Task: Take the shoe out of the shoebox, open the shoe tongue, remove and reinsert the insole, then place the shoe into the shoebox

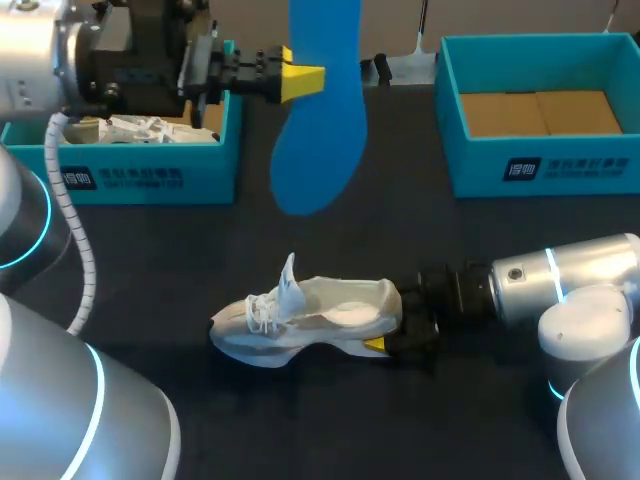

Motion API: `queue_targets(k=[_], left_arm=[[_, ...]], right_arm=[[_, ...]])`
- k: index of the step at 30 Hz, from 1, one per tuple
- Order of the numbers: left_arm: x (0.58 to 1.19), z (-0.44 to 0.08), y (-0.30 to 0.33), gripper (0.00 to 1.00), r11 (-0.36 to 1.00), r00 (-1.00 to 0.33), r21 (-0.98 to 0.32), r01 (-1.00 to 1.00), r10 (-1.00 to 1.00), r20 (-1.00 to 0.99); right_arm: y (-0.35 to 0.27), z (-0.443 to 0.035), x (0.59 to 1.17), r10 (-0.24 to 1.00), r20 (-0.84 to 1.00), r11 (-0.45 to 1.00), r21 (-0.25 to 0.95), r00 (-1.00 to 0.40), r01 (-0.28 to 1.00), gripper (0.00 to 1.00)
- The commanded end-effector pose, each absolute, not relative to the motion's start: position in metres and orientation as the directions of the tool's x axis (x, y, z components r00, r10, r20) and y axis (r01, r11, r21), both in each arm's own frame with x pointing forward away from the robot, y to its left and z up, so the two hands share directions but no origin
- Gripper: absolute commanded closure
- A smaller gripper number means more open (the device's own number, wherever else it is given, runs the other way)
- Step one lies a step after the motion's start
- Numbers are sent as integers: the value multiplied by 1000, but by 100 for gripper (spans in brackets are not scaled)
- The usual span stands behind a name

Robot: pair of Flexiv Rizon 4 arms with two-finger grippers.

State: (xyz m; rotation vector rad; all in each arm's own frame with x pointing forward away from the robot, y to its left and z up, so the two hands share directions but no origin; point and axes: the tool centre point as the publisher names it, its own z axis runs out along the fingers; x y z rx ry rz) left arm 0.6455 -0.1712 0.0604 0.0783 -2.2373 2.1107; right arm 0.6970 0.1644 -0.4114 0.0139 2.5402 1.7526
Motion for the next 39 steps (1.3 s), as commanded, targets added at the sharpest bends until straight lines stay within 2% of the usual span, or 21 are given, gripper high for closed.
queue_targets(k=[1, 11, 21, 31, 32, 33, 34, 39], left_arm=[[644, 67, -156, 100, 39, -997, -996, -80, 15, 81], [626, 87, -147, 100, 0, -981, -986, -165, 103, 164], [615, 95, -137, 100, 57, -975, -980, -189, 107, 194], [615, 95, -137, 100, 57, -975, -980, -189, 107, 194], [615, 95, -137, 100, 57, -975, -980, -189, 107, 194], [615, 95, -137, 100, 57, -975, -980, -189, 107, 194], [615, 95, -137, 100, 57, -975, -980, -189, 107, 194], [615, 95, -137, 100, 57, -975, -980, -189, 107, 194]], right_arm=[[166, -410, 696, 40, -41, 361, 932, -998, -24, 100], [166, -410, 696, 40, -41, 361, 932, -998, -24, 100], [166, -410, 696, 40, -41, 361, 932, -998, -24, 100], [163, -410, 696, 42, -38, 363, 932, -998, -20, 100], [162, -409, 695, 38, -37, 371, 928, -999, -20, 72], [161, -407, 694, 41, -40, 374, 927, -998, -22, 24], [159, -406, 694, 48, -44, 375, 927, -998, -23, 0], [151, -395, 692, 55, -63, 439, 898, -996, -32, 0]])
